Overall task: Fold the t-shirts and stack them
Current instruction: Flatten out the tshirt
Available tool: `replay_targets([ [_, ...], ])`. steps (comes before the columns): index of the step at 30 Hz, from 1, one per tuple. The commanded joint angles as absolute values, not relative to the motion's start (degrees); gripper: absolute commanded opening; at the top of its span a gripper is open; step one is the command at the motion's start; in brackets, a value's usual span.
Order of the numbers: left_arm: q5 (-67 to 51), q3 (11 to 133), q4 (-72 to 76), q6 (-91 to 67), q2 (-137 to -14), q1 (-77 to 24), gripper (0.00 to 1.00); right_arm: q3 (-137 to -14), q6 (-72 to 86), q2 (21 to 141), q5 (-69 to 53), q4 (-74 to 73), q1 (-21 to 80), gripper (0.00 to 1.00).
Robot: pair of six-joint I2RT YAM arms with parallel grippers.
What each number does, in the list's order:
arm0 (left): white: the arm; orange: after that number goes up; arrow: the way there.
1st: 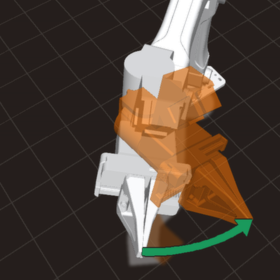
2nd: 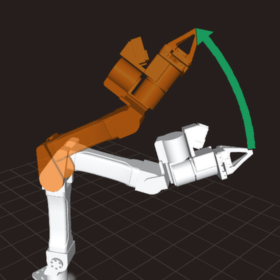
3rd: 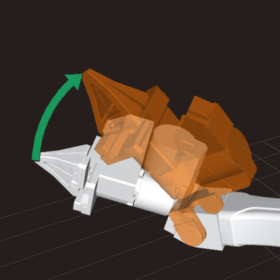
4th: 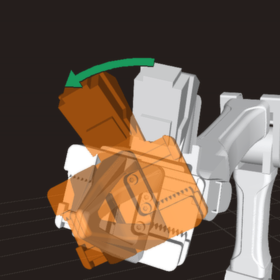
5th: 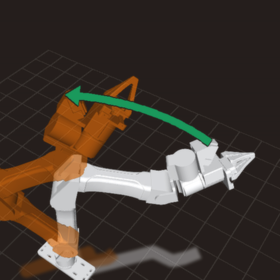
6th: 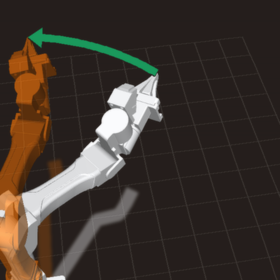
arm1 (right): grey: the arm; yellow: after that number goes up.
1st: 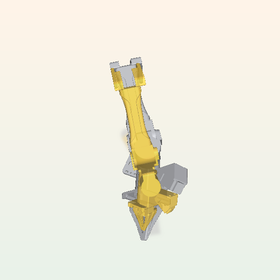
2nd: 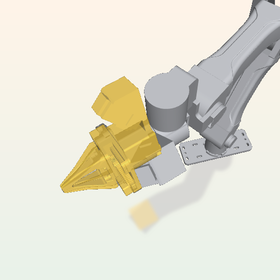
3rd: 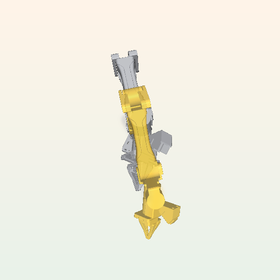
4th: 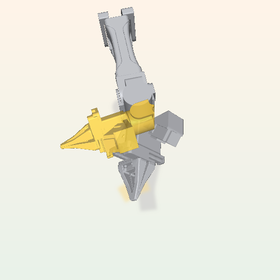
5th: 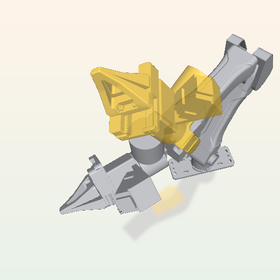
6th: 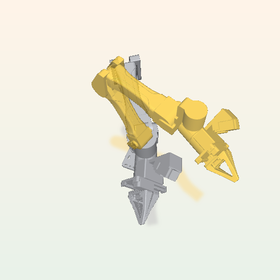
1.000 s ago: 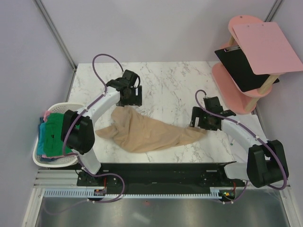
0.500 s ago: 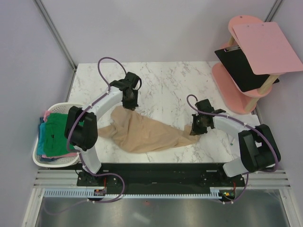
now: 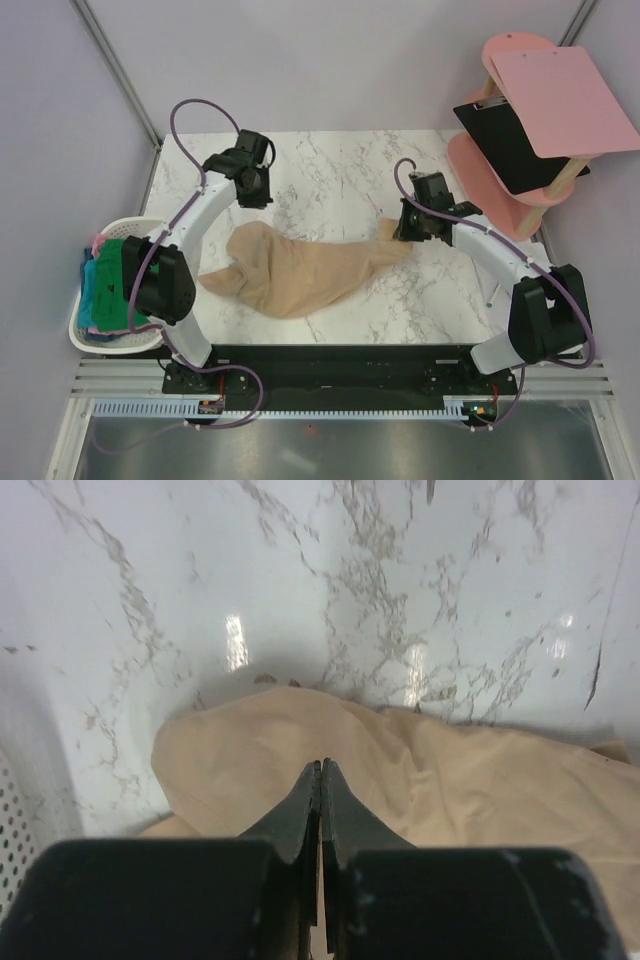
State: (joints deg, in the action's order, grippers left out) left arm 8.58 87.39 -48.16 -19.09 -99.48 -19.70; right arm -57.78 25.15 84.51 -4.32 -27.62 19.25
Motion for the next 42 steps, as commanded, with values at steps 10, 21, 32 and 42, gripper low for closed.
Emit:
replay_targets([
  [10, 6.3, 83.0, -49.4, -18.4, -91.2, -17.8, 0.02, -55.8, 25.4, 75.8, 2.3, -26.1, 19.3, 0.0],
  [21, 0.3, 75.3, -44.2, -20.4, -97.2, -17.8, 0.9, -45.8, 26.5, 75.1, 0.9, -24.4, 19.3, 0.0],
  [32, -0.1, 80.6, -44.1, -18.7, -98.3, -17.7, 0.02, -48.0, 25.6, 77.5, 0.9, -23.4, 19.3, 0.0],
  [42, 6.2, 97.2, -49.5, -15.4, -89.7, -17.7, 0.02, -54.0, 23.7, 78.0, 2.7, -20.7, 19.3, 0.0],
])
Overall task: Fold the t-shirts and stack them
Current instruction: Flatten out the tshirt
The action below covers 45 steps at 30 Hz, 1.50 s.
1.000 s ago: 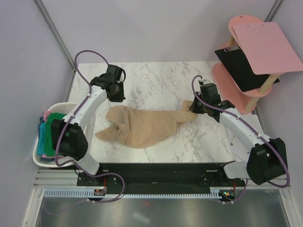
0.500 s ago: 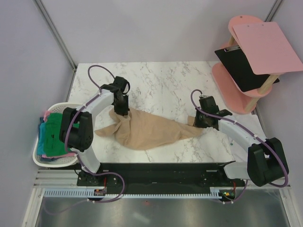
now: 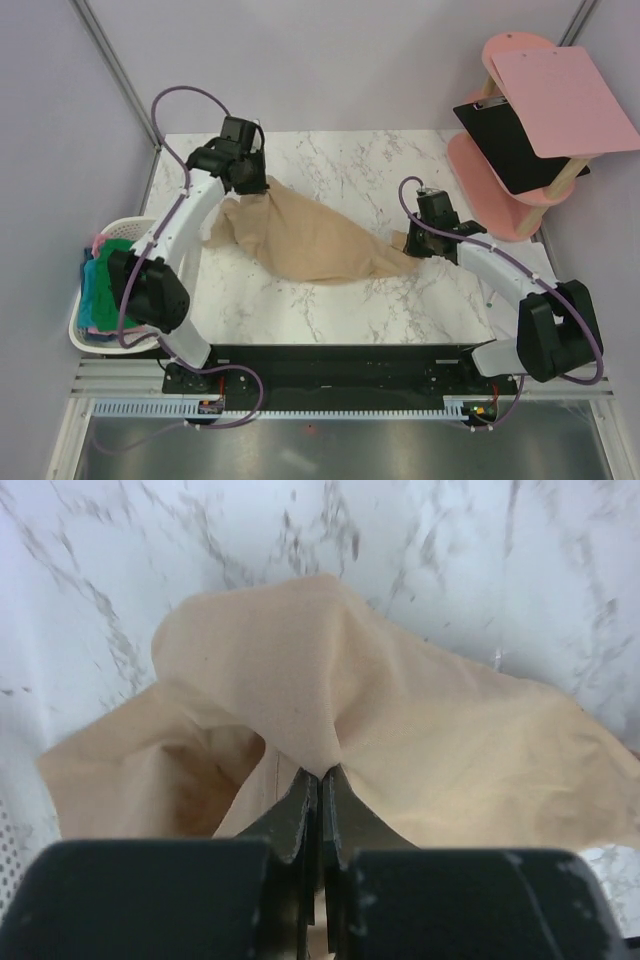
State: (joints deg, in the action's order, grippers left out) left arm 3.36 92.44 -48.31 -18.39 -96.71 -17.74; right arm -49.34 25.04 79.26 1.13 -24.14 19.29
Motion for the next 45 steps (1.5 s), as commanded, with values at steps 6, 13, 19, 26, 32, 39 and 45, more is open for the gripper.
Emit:
replay_targets([
  [6, 4.1, 82.6, -50.3, -17.1, -79.9, -17.7, 0.02, -51.9, 23.7, 74.0, 3.3, -21.2, 19.3, 0.0],
  [13, -10.4, 60.6, -54.1, -25.8, -69.4, -18.2, 0.3, -45.3, 25.1, 71.9, 2.4, -25.2, 19.2, 0.0],
  [19, -2.7, 60.5, -57.4, -26.4, -60.7, -18.1, 1.0, -42.5, 25.3, 72.1, 1.1, -25.0, 19.2, 0.0],
  [26, -2.2, 64.7, -51.7, -24.3, -71.0, -18.1, 0.98, -43.2, 24.9, 73.3, 0.9, -24.4, 19.2, 0.0],
  [32, -3.3, 66.0, -43.3, -24.3, -83.4, -18.1, 0.89, -43.0, 24.5, 73.7, 0.9, -24.3, 19.2, 0.0],
  [39, -6.2, 70.6, -42.4, -22.2, -95.2, -18.1, 0.47, -43.2, 24.6, 74.0, 1.0, -23.8, 19.2, 0.0],
  [45, 2.5, 80.5, -46.2, -20.7, -93.7, -17.1, 0.02, -44.4, 24.6, 74.3, 1.1, -22.6, 19.3, 0.0],
])
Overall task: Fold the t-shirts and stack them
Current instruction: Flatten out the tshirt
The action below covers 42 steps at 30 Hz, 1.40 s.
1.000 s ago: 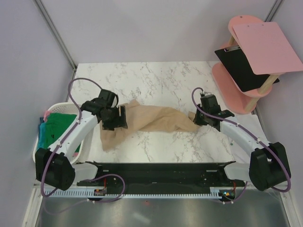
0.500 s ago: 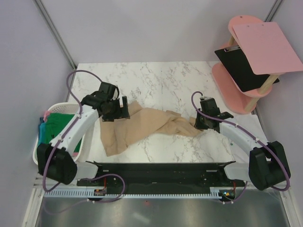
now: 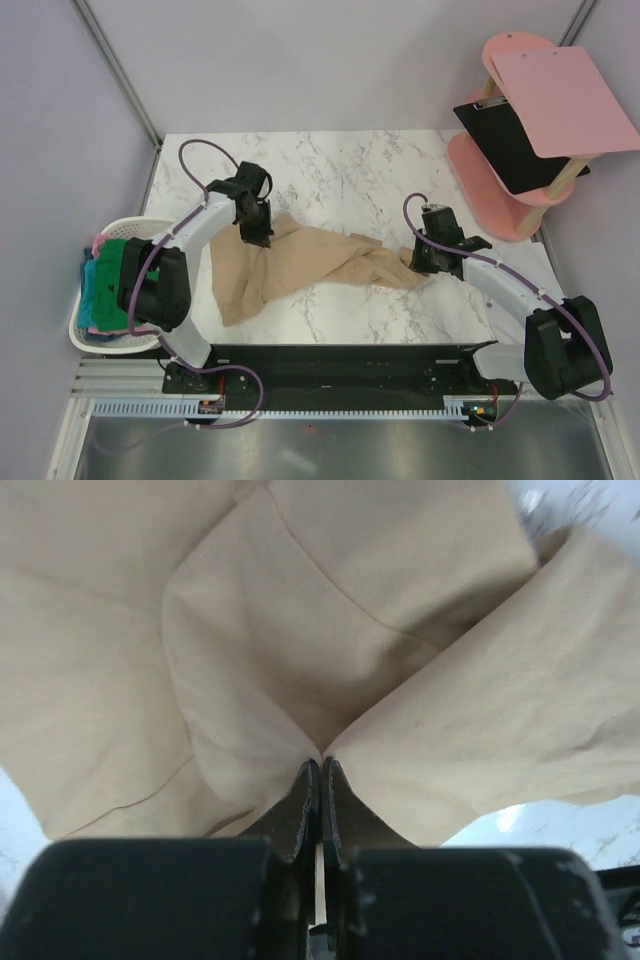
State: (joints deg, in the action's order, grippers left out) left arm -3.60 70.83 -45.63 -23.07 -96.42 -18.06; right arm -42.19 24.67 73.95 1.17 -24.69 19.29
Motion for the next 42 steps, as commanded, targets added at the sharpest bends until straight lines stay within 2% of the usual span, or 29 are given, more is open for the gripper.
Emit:
replay_targets([
  [1, 3.8, 82.4, -47.9, -20.4, -93.4, -16.7, 0.02, -44.6, 24.6, 74.3, 1.1, -21.9, 19.2, 0.0],
  [6, 8.3, 93.9, -51.4, -18.5, -90.9, -15.6, 0.02, -46.6, 24.3, 74.5, 1.1, -18.3, 19.3, 0.0],
  [11, 4.1, 91.8, -52.0, -19.6, -82.6, -15.6, 0.02, -45.4, 24.7, 70.3, 3.3, -14.5, 19.3, 0.0],
  [17, -5.2, 70.9, -51.9, -26.7, -71.9, -17.0, 0.02, -41.1, 25.0, 67.3, 4.0, -17.3, 19.3, 0.04],
  [21, -8.3, 55.1, -50.7, -32.2, -65.2, -21.4, 0.02, -36.4, 25.6, 66.2, 3.8, -17.6, 19.3, 0.04],
  [24, -10.6, 49.9, -51.2, -34.4, -61.6, -24.0, 0.04, -35.4, 25.8, 66.4, 3.9, -17.6, 19.3, 0.04],
  [26, -10.9, 48.8, -52.1, -34.6, -59.6, -24.5, 0.35, -35.8, 25.4, 66.5, 3.8, -17.6, 19.3, 0.04],
  [27, -9.8, 49.0, -52.8, -34.6, -58.8, -24.5, 0.74, -36.3, 25.3, 66.9, 3.7, -17.6, 19.3, 0.04],
  [28, -8.9, 49.5, -53.8, -34.6, -56.9, -24.5, 0.9, -36.6, 25.2, 67.1, 3.9, -17.6, 19.3, 0.04],
  [29, -8.0, 50.1, -54.1, -34.5, -56.0, -24.5, 0.99, -37.0, 25.1, 67.4, 4.0, -17.7, 19.3, 0.04],
  [34, -0.6, 55.8, -55.1, -32.9, -56.9, -24.5, 1.0, -39.1, 25.1, 69.5, 3.2, -17.2, 19.3, 0.05],
  [42, 5.6, 54.1, -57.1, -31.6, -64.5, -24.5, 0.99, -41.1, 25.4, 70.4, 2.6, -17.4, 19.3, 0.06],
])
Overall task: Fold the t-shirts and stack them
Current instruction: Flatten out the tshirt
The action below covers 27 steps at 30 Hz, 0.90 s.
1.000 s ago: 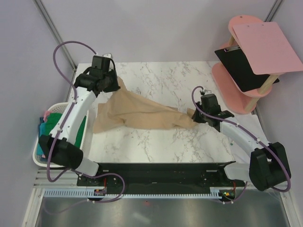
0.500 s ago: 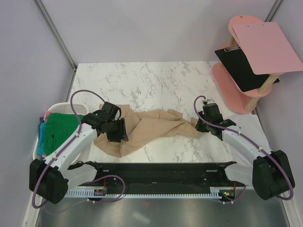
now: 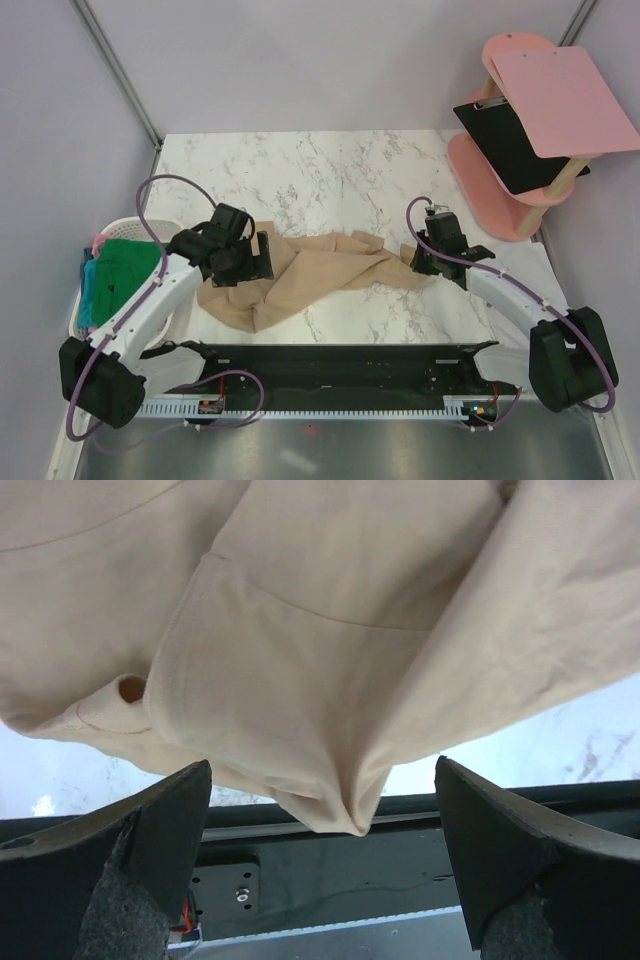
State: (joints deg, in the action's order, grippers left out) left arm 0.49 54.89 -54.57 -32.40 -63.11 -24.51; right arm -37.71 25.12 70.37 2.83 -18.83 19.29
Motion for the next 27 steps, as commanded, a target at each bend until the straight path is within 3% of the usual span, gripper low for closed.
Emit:
replay_targets([
  [1, 6.0, 54.3, -57.5, -31.9, -64.5, -24.4, 0.99, -41.5, 25.2, 70.4, 2.6, -17.6, 19.3, 0.07],
  [5, 8.6, 56.2, -59.7, -31.9, -65.9, -24.0, 1.0, -45.2, 24.2, 71.3, 2.6, -20.2, 19.3, 0.24],
  [7, 9.1, 56.8, -60.5, -31.5, -68.0, -23.9, 1.0, -46.3, 23.8, 71.2, 3.7, -23.0, 19.2, 0.53],
  [10, 8.9, 57.3, -59.9, -31.1, -70.3, -23.7, 1.0, -47.1, 23.9, 68.7, 5.6, -24.6, 19.2, 0.73],
  [11, 8.7, 57.8, -59.5, -31.1, -70.8, -23.6, 1.0, -47.2, 24.3, 66.6, 6.3, -24.7, 19.3, 0.89],
  [13, 7.8, 58.3, -58.5, -30.4, -73.0, -23.6, 1.0, -47.0, 24.4, 64.8, 8.2, -24.2, 19.3, 0.98],
  [18, 7.4, 60.6, -56.2, -29.0, -79.1, -23.4, 1.0, -48.1, 23.6, 67.7, 8.8, -22.2, 19.3, 0.96],
  [27, 6.5, 62.0, -53.7, -26.8, -87.6, -22.2, 0.97, -49.4, 23.8, 83.2, -7.3, -14.0, 19.5, 0.95],
])
